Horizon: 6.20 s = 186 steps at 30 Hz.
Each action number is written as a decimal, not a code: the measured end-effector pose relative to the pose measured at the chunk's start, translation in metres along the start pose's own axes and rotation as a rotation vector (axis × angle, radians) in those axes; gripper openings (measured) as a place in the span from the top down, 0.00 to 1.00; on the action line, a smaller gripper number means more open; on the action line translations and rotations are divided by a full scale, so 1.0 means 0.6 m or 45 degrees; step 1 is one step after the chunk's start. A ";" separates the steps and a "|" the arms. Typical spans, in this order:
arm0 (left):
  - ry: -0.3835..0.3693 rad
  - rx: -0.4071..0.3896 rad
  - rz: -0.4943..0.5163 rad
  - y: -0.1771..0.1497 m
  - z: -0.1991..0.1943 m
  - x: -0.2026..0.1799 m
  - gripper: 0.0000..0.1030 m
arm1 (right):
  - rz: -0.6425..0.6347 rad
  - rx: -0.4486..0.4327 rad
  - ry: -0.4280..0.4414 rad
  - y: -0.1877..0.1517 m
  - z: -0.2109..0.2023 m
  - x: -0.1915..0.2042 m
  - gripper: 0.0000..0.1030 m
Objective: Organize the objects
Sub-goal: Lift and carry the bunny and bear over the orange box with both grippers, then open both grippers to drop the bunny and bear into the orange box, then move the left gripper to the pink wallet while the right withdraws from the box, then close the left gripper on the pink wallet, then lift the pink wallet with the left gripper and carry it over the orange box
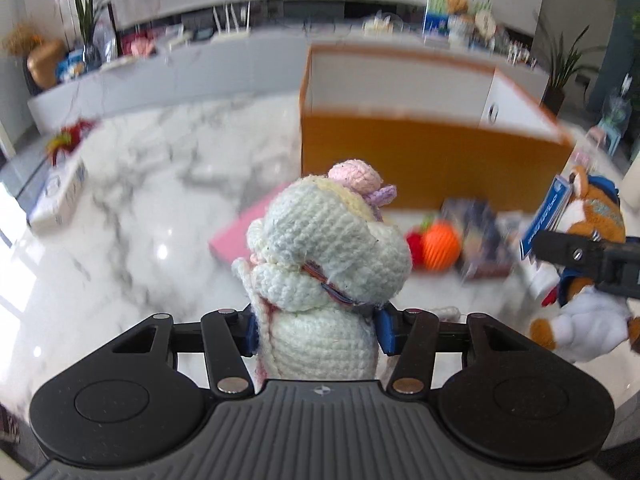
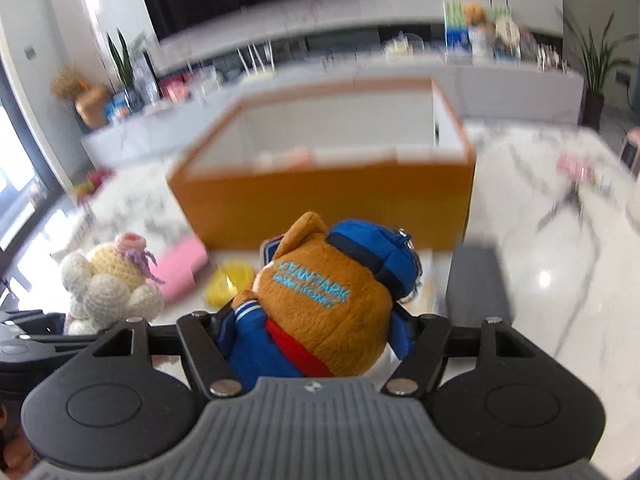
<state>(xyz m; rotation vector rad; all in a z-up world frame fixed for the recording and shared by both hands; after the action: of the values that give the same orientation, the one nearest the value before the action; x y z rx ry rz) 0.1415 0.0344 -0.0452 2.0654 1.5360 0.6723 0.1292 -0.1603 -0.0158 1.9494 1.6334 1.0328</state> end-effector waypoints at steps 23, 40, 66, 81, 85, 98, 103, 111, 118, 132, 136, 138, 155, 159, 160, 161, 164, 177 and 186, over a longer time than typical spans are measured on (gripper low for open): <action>-0.022 -0.004 -0.105 0.296 0.261 -0.001 0.41 | 0.070 -0.053 -0.066 0.271 0.265 -0.027 0.30; 0.027 0.053 -0.053 0.290 0.274 -0.021 0.40 | 0.004 0.064 -0.165 0.222 0.322 -0.030 0.28; 0.151 0.066 0.035 0.289 0.276 -0.025 0.36 | -0.031 0.131 -0.238 0.212 0.330 -0.043 0.20; 0.169 -0.077 -0.001 0.325 0.221 -0.013 0.30 | -0.142 -0.029 -0.218 0.238 0.283 -0.004 0.03; 0.161 -0.079 -0.003 0.323 0.215 -0.014 0.30 | -0.152 -0.016 -0.221 0.237 0.277 -0.004 0.02; 0.146 -0.129 0.009 0.288 0.111 0.032 0.30 | -0.162 -0.037 -0.144 0.213 0.179 0.022 0.02; 0.164 -0.100 -0.008 0.235 0.075 0.072 0.29 | -0.197 -0.050 -0.130 0.192 0.126 0.028 0.01; 0.056 0.047 0.192 0.117 0.093 0.084 0.29 | -0.248 -0.072 -0.139 0.158 0.046 0.004 0.01; -0.064 0.189 0.451 0.026 0.171 0.064 0.29 | -0.149 0.011 -0.080 0.119 0.023 -0.052 0.01; -0.182 0.106 0.464 0.020 0.230 0.065 0.03 | -0.079 0.118 -0.158 0.089 0.059 -0.141 0.01; -0.192 0.120 0.444 0.023 0.232 0.065 0.03 | -0.083 0.219 -0.221 0.057 0.102 -0.160 0.01; -0.187 0.132 0.444 0.023 0.232 0.063 0.03 | -0.074 0.268 -0.266 0.041 0.122 -0.173 0.02; -0.140 0.204 0.414 0.020 0.222 0.061 0.09 | 0.007 0.346 -0.253 0.015 0.143 -0.189 0.65; -0.113 0.217 0.414 0.019 0.211 0.064 0.10 | 0.012 0.318 -0.238 0.028 0.130 -0.188 0.65; -0.110 0.216 0.417 0.019 0.207 0.063 0.10 | 0.012 0.313 -0.233 0.031 0.127 -0.188 0.65; -0.107 0.213 0.414 0.021 0.202 0.064 0.10 | 0.013 0.308 -0.229 0.033 0.124 -0.188 0.65; -0.105 0.203 0.405 0.026 0.188 0.061 0.10 | 0.011 0.299 -0.219 0.038 0.117 -0.185 0.65; -0.120 0.157 0.425 0.044 0.127 0.018 0.10 | -0.045 0.276 -0.141 0.046 0.076 -0.152 0.65; -0.083 0.040 0.385 0.089 0.058 -0.007 0.10 | -0.086 0.208 -0.052 0.066 0.028 -0.109 0.65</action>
<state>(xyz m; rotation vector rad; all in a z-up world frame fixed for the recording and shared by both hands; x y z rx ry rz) 0.2017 0.0135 -0.0384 2.3447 1.2167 0.6832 0.1650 -0.2295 -0.0176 1.9879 1.7979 0.8522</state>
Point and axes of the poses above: each gripper's, at about its wrist camera, not at the fingertips, and z roughly the way its jaws point, x to its left, y to its top, the point moved 10 cm from there along z, roughly the way its jaws point, and after that the axes turned 10 degrees about z, right-handed, at the moved point
